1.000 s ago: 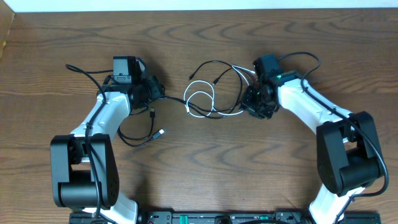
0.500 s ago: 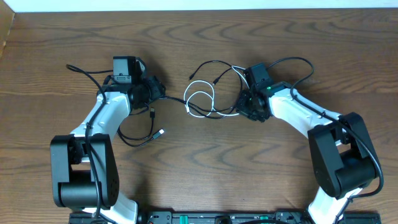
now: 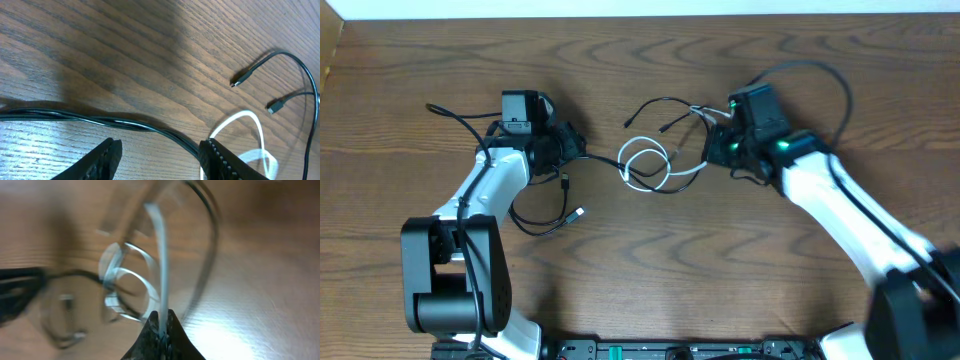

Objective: Untangle cables
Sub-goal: 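Pull the white cable rightward with the right gripper, away from black cables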

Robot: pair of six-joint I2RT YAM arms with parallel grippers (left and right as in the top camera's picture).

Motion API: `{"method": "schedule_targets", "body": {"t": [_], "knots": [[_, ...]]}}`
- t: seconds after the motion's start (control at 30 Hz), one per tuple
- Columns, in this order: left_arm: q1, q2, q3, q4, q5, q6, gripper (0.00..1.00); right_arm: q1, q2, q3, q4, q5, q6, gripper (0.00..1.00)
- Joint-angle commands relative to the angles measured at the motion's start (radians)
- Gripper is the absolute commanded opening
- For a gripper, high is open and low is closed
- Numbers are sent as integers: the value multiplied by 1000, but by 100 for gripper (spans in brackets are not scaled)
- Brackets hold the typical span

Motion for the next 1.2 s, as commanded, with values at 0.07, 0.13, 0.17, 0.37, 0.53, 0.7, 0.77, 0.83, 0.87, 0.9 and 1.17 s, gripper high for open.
{"method": "schedule_targets", "body": {"t": [0.07,0.13,0.17,0.37,0.53,0.7,0.77,0.83,0.87,0.9,1.17], "knots": [[-2,0,5,-1,5,9,55,-31,-148,19,100,-227,-103,1],[-2,0,5,-1,5,9,55,-55,-177,19,186,-350,-101,1],[-2,0,5,-1,5,10,55,-64,-184,19,237,-415,-102,1],[-2,0,5,-1,5,10,55,-103,-183,19,512,-727,-111,1],[-2,0,5,-1,5,10,55,-139,-184,19,525,-740,-109,1],[-2,0,5,0,5,10,55,-208,-186,19,567,-831,-90,1],[-2,0,5,0,5,10,55,-225,-186,19,577,-869,-90,1],[-2,0,5,2,5,10,55,-233,-186,19,577,-898,-90,1],[-2,0,5,3,5,10,55,-236,-186,19,577,-908,-90,1],[-2,0,5,3,5,10,55,-240,-186,19,577,-912,-90,1],[-2,0,5,3,5,10,55,-323,-186,19,577,-913,-90,1]]}}
